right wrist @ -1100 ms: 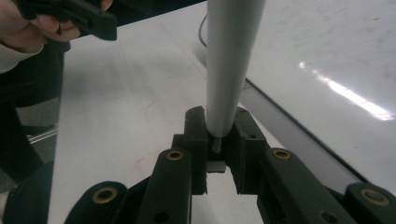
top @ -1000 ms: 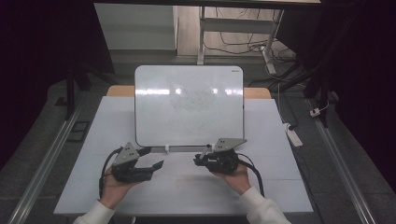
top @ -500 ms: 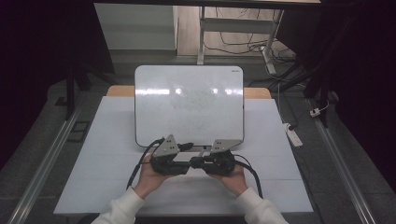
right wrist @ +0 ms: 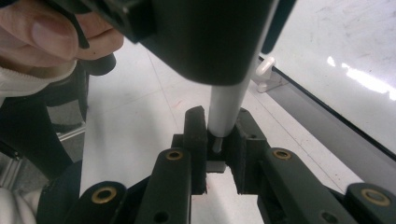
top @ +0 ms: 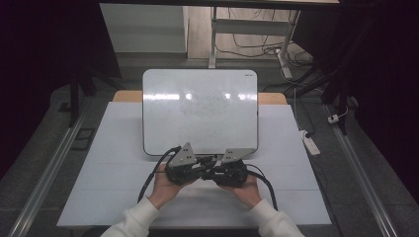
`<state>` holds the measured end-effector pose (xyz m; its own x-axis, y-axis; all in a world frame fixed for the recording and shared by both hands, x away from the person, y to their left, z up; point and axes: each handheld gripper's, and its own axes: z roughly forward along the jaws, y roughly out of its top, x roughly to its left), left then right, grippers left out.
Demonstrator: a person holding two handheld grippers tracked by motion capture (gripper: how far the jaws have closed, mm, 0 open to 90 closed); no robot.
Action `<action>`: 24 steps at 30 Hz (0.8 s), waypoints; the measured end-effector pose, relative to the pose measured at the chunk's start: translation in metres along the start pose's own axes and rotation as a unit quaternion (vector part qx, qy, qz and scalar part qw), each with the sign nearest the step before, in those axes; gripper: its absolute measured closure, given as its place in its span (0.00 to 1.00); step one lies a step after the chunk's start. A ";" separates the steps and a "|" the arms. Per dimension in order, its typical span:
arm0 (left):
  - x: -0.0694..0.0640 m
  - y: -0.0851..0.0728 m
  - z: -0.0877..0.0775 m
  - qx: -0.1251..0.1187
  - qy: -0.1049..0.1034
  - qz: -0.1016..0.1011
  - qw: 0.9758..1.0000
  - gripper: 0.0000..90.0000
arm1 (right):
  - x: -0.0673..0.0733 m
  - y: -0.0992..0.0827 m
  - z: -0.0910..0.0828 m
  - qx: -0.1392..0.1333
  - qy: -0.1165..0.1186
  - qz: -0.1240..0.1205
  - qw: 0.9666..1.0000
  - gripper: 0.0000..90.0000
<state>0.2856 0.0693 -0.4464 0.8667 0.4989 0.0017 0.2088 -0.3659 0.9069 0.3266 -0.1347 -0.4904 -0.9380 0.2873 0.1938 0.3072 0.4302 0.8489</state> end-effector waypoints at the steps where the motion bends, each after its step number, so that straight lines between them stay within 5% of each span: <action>1: 0.000 0.000 -0.001 -0.001 0.001 -0.001 1.000 0.91 | 0.000 0.000 0.000 -0.002 0.001 0.002 1.000 0.86; 3: 0.001 0.000 -0.004 -0.009 0.001 -0.006 1.000 0.91 | 0.001 0.000 0.000 -0.007 0.000 0.000 1.000 0.85; 6: 0.008 0.000 -0.014 -0.016 0.022 -0.010 1.000 0.91 | 0.004 0.001 -0.004 -0.033 -0.006 -0.002 0.999 0.69; 9: 0.023 -0.002 -0.027 -0.022 0.042 -0.039 0.998 0.91 | 0.005 0.001 -0.014 -0.058 -0.042 -0.014 0.997 0.59; 14: 0.052 -0.003 -0.050 -0.029 0.076 -0.082 0.993 0.91 | -0.006 -0.006 -0.039 -0.087 -0.107 -0.006 0.990 0.50; 24: 0.115 0.022 -0.079 -0.015 0.142 -0.117 0.983 0.91 | -0.023 -0.035 -0.095 -0.100 -0.198 0.006 0.975 0.49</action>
<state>0.3546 0.1806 -0.3929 0.6349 0.7667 -0.0947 0.3702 -0.1944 0.9084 0.3221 -0.2373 -0.4777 -0.7863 0.6170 0.0329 0.2431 0.2600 0.9345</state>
